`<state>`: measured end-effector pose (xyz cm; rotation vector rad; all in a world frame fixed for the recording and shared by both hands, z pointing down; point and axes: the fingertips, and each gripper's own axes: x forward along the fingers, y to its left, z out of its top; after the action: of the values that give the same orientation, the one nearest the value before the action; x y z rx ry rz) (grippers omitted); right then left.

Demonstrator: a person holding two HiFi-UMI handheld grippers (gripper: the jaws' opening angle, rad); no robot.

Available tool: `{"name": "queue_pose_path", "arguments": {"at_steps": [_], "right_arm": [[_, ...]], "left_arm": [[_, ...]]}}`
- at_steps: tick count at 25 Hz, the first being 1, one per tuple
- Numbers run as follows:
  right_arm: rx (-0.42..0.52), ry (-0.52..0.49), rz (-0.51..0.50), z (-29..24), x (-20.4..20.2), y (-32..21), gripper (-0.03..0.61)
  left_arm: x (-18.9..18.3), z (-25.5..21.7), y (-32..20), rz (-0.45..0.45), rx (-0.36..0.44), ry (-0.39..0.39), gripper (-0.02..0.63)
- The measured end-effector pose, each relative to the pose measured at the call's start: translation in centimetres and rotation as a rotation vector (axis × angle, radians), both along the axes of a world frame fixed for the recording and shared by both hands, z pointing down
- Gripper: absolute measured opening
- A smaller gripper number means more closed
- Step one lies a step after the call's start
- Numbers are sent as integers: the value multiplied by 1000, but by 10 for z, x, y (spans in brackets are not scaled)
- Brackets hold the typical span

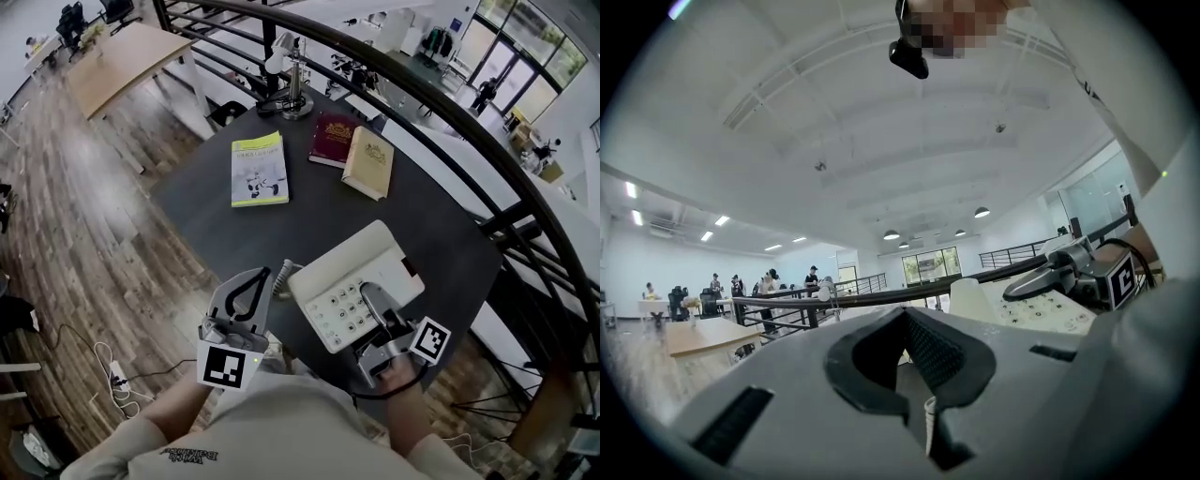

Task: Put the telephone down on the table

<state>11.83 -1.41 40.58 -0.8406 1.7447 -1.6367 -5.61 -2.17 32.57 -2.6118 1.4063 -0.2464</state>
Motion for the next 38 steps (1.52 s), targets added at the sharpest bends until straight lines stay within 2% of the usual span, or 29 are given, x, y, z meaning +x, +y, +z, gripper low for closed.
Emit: {"name": "queue_pose_path", "arguments": {"at_steps": [3,8,12,16,17,20,21,24,31,35,38], "right_arm": [[-12,26,-18,12,-2,-23,199],[-32,70,-82,29,-14,-76,199],[-4,123,-133,28,-17,-82,199],[-28,117,-144,52,-29,-130,199],[-33,122,-152,61,-32,-144,199],[-51,152,-187,87,-43,-172,199],[-61,166,-198,97,-45,-179,199],[-92,205,-229,127,-49,-195,199],[-127,210,-263,196,-58,-225,199],[-159,216,-256,227,-57,-237,199],[-188,265,-263,246,-53,-243,199]], "left_arm": [[2,2,-20,-28,-25,94,3],[6,8,-64,-21,-25,114,3],[18,8,-59,7,25,-3,3],[20,29,-103,28,28,-24,3],[20,36,-117,33,19,-3,3],[16,52,-147,1,-13,141,3],[16,59,-154,-3,-12,148,3],[18,85,-175,5,-20,91,3],[6,141,-213,-89,-45,98,3],[8,169,-225,-79,-70,71,3],[11,185,-232,-78,-100,70,3]]}}
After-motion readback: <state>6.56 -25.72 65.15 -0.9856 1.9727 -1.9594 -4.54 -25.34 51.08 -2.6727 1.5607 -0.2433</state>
